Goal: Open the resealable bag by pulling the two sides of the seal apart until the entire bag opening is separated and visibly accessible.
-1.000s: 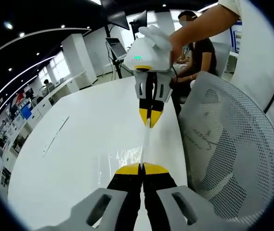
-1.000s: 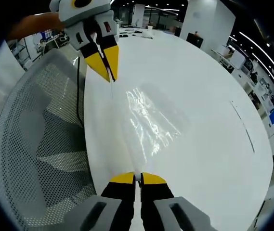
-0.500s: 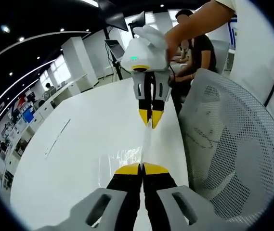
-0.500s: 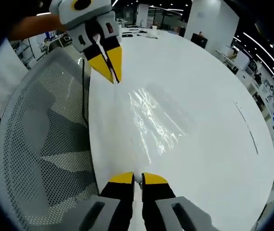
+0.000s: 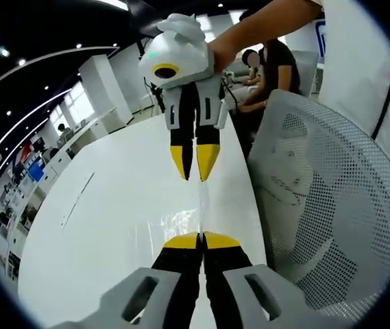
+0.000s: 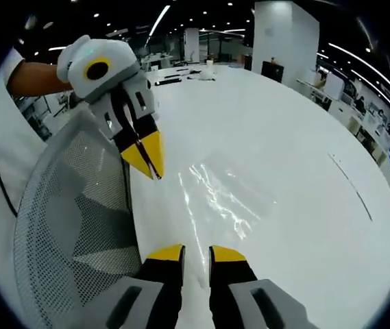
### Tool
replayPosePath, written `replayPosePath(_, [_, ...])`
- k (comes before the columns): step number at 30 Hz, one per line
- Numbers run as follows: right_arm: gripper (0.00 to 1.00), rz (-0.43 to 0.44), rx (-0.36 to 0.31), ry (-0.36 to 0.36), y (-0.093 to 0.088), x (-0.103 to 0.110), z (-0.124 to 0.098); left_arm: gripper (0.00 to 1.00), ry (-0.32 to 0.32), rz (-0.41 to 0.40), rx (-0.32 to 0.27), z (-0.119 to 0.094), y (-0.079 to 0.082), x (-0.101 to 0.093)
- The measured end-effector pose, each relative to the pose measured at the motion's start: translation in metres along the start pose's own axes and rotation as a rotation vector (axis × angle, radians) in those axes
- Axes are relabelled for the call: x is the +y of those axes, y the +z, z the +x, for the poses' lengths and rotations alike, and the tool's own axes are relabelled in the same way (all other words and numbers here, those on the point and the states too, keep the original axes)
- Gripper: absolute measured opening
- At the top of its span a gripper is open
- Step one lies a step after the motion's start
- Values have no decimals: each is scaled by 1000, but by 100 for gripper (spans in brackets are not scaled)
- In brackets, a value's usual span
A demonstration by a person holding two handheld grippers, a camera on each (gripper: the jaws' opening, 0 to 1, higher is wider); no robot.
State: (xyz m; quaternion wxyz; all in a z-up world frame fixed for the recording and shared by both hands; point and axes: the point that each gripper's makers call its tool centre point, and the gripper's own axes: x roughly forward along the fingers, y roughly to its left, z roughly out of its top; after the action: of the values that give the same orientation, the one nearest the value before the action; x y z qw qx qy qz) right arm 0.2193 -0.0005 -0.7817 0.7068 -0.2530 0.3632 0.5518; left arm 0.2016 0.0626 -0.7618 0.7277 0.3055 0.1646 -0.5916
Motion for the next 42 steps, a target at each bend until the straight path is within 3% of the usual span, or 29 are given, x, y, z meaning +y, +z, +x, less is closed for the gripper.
replayPosePath(13, [9,11,6,58,3,10,28,0,-10,-41,-21,3,0,-4])
replayPosePath(25, [0,48,-3,99,6,17,45,0,-41,-78,-28,5,-1,-9])
replayPosePath(33, [0,29,34,84,9,20,51,17,-30,-74,-5,1,-3,-6])
replayPosePath(42, [0,-33,91,52,14,20,57,19,-8,-25,-24,-2,13,0])
